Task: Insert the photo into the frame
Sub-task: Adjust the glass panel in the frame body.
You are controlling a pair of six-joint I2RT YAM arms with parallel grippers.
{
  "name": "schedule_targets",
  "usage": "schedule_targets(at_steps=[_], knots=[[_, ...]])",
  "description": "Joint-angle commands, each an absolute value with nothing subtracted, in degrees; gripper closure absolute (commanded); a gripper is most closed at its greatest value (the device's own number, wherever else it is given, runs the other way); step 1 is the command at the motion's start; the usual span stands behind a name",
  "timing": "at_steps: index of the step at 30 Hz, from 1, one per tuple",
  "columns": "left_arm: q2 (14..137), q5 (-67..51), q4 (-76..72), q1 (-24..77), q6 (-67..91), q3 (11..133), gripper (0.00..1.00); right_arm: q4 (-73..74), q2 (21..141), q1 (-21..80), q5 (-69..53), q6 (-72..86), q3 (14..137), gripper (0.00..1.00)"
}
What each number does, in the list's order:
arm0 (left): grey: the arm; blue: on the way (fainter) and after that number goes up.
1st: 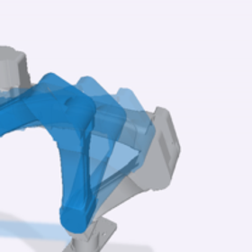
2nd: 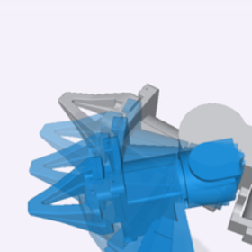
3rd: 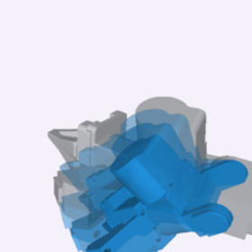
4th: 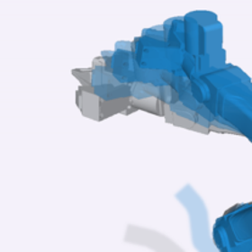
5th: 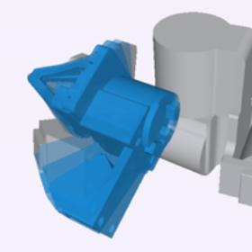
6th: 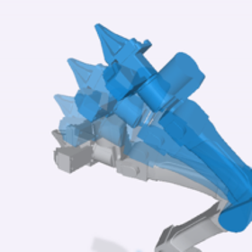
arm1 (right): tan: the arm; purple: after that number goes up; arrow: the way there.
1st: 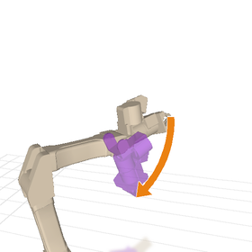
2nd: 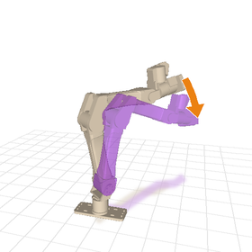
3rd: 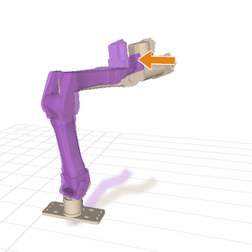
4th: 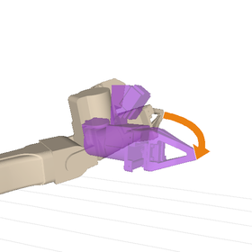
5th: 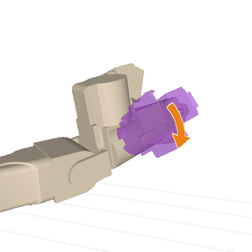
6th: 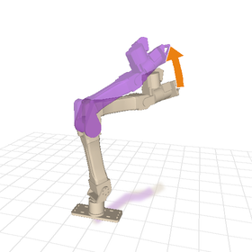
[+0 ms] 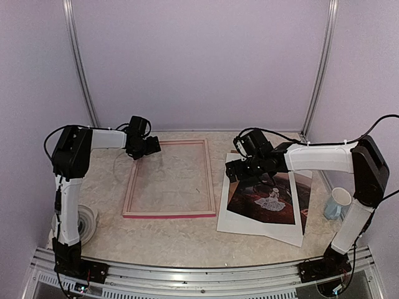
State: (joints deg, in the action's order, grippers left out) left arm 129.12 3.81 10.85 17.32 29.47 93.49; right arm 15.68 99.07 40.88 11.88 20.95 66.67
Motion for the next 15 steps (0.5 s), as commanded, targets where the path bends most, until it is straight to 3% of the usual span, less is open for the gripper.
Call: schedule_targets(at_steps=[1,15], knots=[[129.8,8.8,12.7,18.6,28.0,93.1,0.12,14.1,98.6,41.3,10.9,21.6,67.1,0.01],[131.0,15.6,16.8,20.5,27.9,94.8,0.13,15.0,99.4,41.3,11.9,20.5,67.4,0.01]])
